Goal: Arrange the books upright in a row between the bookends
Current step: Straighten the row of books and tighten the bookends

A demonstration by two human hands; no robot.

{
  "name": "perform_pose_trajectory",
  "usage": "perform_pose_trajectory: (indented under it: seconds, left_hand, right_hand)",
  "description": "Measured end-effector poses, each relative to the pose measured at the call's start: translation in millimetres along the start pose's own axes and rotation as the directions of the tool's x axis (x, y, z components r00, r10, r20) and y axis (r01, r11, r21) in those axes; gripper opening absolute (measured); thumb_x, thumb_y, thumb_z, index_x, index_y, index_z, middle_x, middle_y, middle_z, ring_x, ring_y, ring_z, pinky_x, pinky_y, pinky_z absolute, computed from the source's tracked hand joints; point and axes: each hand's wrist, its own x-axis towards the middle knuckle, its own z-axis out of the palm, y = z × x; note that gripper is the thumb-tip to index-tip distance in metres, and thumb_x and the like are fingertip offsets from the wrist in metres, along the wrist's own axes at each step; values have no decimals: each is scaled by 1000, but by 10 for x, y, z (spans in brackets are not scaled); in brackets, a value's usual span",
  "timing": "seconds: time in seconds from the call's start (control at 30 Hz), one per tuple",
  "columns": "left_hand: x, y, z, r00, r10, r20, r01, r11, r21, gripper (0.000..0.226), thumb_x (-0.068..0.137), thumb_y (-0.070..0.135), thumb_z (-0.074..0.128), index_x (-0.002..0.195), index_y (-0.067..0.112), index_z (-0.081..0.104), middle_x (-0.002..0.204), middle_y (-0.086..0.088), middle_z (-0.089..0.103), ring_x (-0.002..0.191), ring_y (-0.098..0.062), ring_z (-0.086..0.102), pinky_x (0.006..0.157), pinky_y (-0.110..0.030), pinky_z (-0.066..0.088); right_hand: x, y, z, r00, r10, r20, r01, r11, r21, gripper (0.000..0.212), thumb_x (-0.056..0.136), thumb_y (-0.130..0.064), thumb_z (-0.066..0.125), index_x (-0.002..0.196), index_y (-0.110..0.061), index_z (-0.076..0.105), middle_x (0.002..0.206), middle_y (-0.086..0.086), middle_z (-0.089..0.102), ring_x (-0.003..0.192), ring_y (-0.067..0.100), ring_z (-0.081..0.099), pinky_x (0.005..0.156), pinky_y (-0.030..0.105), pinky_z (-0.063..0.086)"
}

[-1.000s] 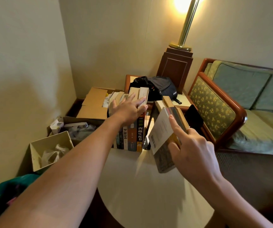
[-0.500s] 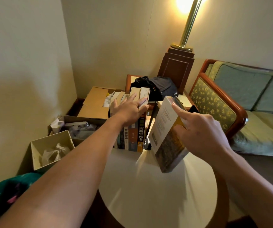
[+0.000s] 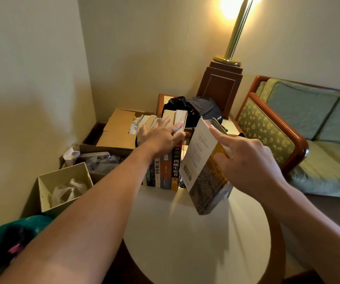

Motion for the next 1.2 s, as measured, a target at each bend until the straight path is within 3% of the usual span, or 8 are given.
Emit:
perform_pose_trajectory:
  seconds: [0.23, 0.4, 0.53, 0.63, 0.83, 0.97, 1.07, 1.2]
  left_hand:
    - [-16, -34, -28, 1000, -10, -1, 10, 1000, -8, 57, 96, 72, 14, 150, 55, 21, 168, 7, 6, 153, -26, 12, 117, -62, -3]
    - [-52, -10, -62, 1000, -11, 24, 11, 1000, 1, 58, 97, 71, 14, 152, 53, 19, 168, 7, 4, 154, -23, 11, 118, -61, -4]
    - [-72, 17, -65, 999, -15, 31, 15, 1000, 15, 60, 95, 73, 10, 152, 53, 16, 167, 10, 2, 153, -23, 14, 119, -61, -5]
    - [-49, 74, -25, 999, -29, 42, 29, 1000, 10, 60, 94, 74, 8, 151, 56, 15, 167, 13, 1, 153, -22, 14, 119, -63, -6]
    - [-19, 176, 4, 999, -3, 43, 3, 1000, -5, 50, 104, 53, 7, 153, 52, 17, 166, 18, 0, 153, -13, 11, 115, -66, -10]
    - [-13, 25, -62, 996, 37, 81, -30, 996, -89, 50, 104, 58, 12, 152, 50, 19, 165, 18, 5, 153, -14, 7, 116, -65, -11]
    - [-92, -218, -134, 999, 25, -28, -29, 989, -144, 52, 104, 56, 23, 153, 41, 29, 164, 14, 19, 154, -23, 10, 119, -63, -5]
    - [-195, -404, -84, 993, -94, -68, 79, 979, -190, 51, 103, 59, 23, 152, 48, 25, 165, 14, 13, 154, -26, -2, 120, -64, 3]
  right_hand:
    - [8, 52, 12, 999, 26, -38, -25, 999, 34, 60, 100, -21, 54, 154, -32, 32, 119, 7, 68, 85, 18, 61, 51, 19, 47]
    - [245, -51, 118, 993, 41, -111, -32, 996, 81, 61, 98, -18, 53, 155, -30, 33, 123, 15, 69, 90, 28, 66, 72, 45, 61]
    - [621, -136, 221, 989, 72, -132, -61, 995, 85, 63, 95, -15, 52, 154, -28, 35, 110, 15, 74, 80, 26, 65, 75, 39, 57]
    - [924, -182, 289, 979, 173, -107, -164, 983, 87, 62, 92, -13, 51, 152, -24, 42, 119, 18, 69, 105, 37, 65, 83, 37, 50]
    - [1235, -257, 482, 969, 245, 38, -246, 969, 26, 27, 97, -20, 48, 118, -8, 61, 119, 19, 63, 107, 37, 60, 75, 33, 37]
    - [1286, -194, 676, 978, 112, 177, -76, 977, -199, 39, 99, -25, 42, 133, -8, 49, 129, 21, 53, 121, 43, 49, 92, 49, 39]
    - [1246, 41, 861, 962, 157, 225, -91, 955, -282, 61, 102, -38, 30, 157, -14, 20, 156, 20, 32, 142, 47, 26, 111, 71, 15]
    - [1258, 291, 900, 936, 221, 273, -173, 967, -189, 62, 105, -39, 25, 161, -26, 1, 169, 8, -5, 152, 43, -9, 110, 76, -6]
